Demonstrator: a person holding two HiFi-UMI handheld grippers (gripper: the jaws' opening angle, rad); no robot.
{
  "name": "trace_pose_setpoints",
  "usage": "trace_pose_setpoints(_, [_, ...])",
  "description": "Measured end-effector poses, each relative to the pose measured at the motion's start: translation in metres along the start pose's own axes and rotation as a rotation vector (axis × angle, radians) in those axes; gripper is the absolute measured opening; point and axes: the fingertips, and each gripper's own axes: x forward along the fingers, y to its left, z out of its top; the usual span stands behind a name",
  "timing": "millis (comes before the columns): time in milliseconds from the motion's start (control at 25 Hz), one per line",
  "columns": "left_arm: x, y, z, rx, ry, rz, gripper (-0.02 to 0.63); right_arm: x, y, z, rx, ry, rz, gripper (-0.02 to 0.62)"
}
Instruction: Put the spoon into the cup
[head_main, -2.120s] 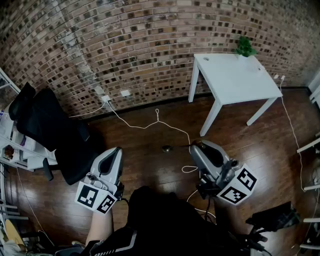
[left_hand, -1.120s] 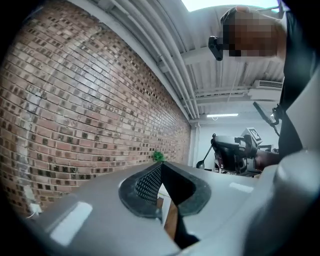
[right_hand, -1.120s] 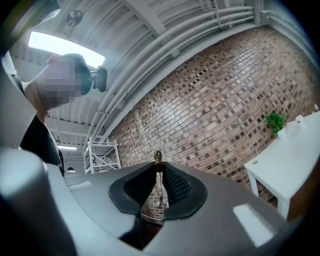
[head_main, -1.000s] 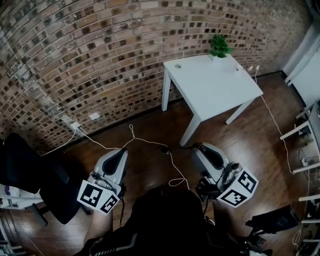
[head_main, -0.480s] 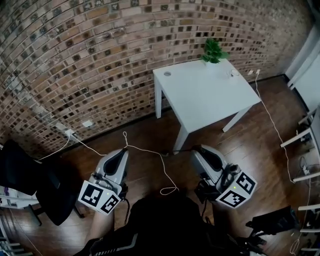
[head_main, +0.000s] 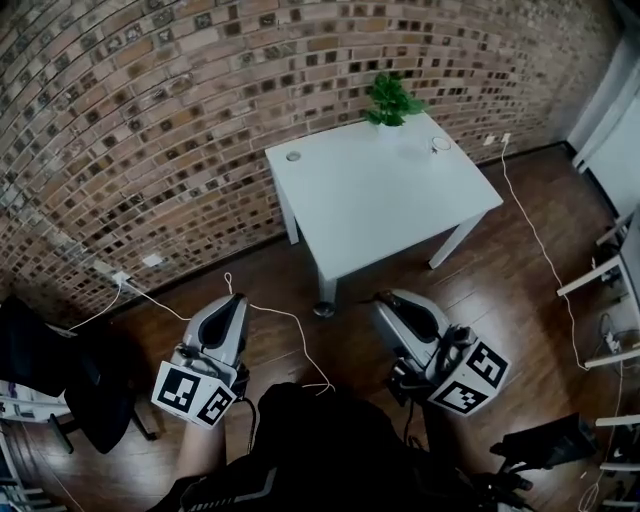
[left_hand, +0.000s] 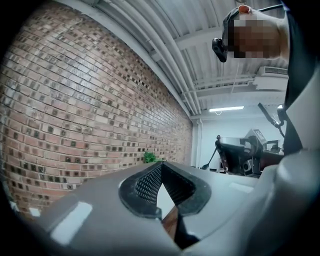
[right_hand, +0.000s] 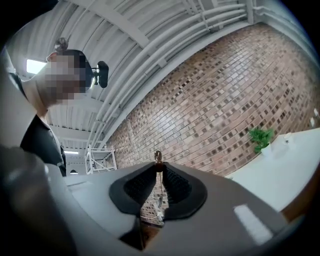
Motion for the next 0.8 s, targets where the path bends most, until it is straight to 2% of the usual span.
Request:
trace_pose_setpoints(280, [0.065, -0.032, 0.0, -0.009, 0.035, 0.003, -0.006, -0.025, -0.071, 0.032, 0.015, -0.019, -0.052, 0.046])
trace_pose_setpoints(520, [0.119, -0.022, -0.005, -0.015, 0.032, 0.015, -0.006, -0.017, -0.124, 0.041, -0.009, -0.018, -0.095, 0.046])
trace_pose_setpoints(800, [0.205, 0.001, -0.008, -0.029, 0.011, 0.017, -0.006, 0.017, -0.201, 0.065, -0.054, 0.003, -0.128, 0.046])
